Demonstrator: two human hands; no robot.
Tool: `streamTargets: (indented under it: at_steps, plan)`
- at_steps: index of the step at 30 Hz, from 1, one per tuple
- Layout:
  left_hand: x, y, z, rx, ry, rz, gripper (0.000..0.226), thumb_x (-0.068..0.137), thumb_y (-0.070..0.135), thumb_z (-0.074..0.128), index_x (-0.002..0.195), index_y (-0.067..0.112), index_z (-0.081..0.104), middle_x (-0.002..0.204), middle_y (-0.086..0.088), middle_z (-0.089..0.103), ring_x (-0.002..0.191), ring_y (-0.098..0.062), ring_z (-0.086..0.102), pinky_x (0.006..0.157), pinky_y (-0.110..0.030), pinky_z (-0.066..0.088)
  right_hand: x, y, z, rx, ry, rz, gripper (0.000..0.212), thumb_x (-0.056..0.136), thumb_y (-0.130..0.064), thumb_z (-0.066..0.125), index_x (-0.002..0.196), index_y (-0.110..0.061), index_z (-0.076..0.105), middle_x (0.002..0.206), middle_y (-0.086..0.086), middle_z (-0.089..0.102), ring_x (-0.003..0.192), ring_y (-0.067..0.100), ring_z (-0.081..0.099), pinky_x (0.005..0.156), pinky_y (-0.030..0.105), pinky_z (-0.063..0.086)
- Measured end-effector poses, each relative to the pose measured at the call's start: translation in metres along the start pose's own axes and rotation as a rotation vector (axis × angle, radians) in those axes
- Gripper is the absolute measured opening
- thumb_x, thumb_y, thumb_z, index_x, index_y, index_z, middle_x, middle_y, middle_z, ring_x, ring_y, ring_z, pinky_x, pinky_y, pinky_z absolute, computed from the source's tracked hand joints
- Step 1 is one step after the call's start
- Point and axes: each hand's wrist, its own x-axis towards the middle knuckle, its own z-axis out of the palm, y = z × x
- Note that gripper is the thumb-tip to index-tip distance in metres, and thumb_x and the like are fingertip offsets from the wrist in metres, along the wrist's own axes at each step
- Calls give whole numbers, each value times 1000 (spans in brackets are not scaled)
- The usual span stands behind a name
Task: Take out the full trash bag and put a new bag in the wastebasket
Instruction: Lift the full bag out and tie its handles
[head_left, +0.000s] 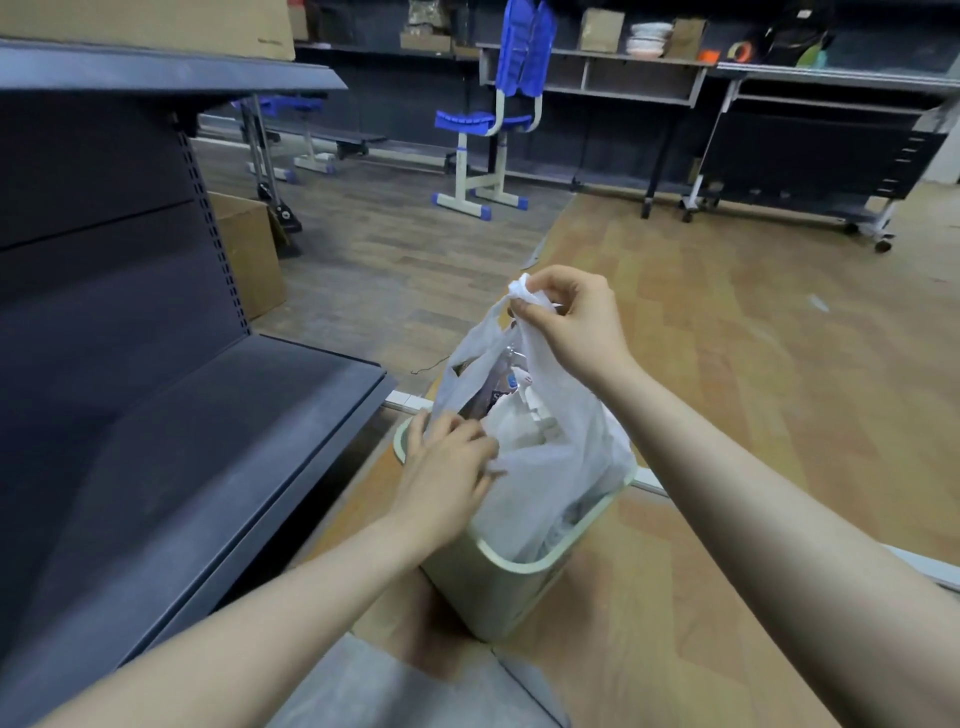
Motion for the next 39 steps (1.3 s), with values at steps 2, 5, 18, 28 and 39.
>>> streamTargets:
  at_steps: [2,5,18,28,39]
  plan:
    - [6,-1,-8,-194,60,-98,27,87,13,49,64,23,39,63,4,47,71,-20,46,102,-43,31,0,-2,-3,-43,-68,9,7,81,-11,66,85,-15,63,88,-1,66,87,15,61,74,22,42]
    - [14,-10,-20,-401,203,-235,18,78,18,36,61,12,40,54,-1,42,61,-27,45,58,-34,33,-6,-3,-12,-110,-253,13,15,80,-17,68,92,-18,59,90,5,65,79,13,56,72,24,42]
    - [-9,-23,15,-451,177,-396,122,40,76,60,141,18,21,133,4,23,124,-9,22,108,-29,24,19,-20,-12,198,-10,77,11,90,-2,55,80,-7,54,70,4,63,44,2,56,50,19,47]
    - [-34,-42,29,-190,-275,-83,144,42,93,45,150,11,-1,149,7,18,137,-11,21,111,-23,21,53,-41,-36,214,-14,40,20,90,1,56,74,-11,57,67,5,63,43,3,56,55,23,51]
    - [-17,-15,29,-408,-28,140,31,71,35,64,92,13,66,90,10,63,87,-6,59,72,-4,35,65,-88,-73,96,-64,-134,18,81,3,65,70,-8,58,67,12,63,46,7,62,54,24,55]
